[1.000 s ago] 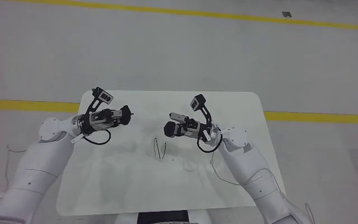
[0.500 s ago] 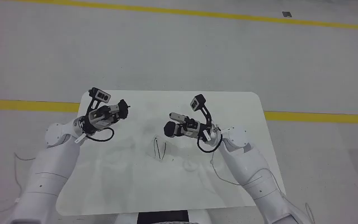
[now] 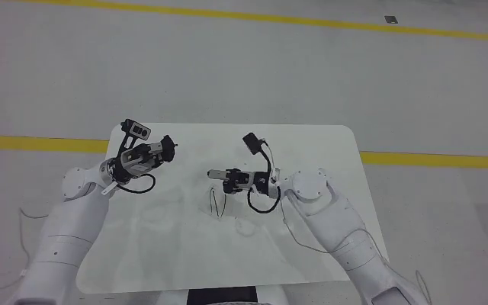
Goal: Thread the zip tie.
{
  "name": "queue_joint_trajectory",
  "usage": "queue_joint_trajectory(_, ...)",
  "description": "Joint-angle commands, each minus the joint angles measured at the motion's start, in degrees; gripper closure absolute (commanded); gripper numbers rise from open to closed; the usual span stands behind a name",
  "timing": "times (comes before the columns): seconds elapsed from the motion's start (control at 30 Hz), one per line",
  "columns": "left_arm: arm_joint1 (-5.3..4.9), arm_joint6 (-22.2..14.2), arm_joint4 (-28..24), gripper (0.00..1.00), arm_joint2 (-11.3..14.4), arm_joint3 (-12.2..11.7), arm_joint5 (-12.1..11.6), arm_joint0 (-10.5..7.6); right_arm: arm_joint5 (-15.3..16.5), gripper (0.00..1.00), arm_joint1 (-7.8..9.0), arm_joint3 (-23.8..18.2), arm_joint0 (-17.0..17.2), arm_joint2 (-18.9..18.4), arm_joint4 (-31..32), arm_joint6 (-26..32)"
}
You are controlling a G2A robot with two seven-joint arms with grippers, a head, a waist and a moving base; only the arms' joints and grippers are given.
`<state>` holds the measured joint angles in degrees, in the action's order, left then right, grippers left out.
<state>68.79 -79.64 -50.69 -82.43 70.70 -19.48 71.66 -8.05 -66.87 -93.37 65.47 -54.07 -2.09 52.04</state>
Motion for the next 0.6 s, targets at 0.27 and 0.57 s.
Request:
queue_joint_trajectory(0.27, 0.00, 0.00, 0.00, 1.00, 0.00, 0.00, 0.00, 0.00, -6.35, 0.00, -1.67, 0.80, -5.31, 10.71, 11.98, 3.89)
queue_joint_trajectory(0.57, 0.00, 0.00, 0.00, 1.00, 0.00, 0.00, 0.00, 0.00, -6.35, 0.00, -1.67, 0.80, -5.31, 10.71, 11.98, 3.89)
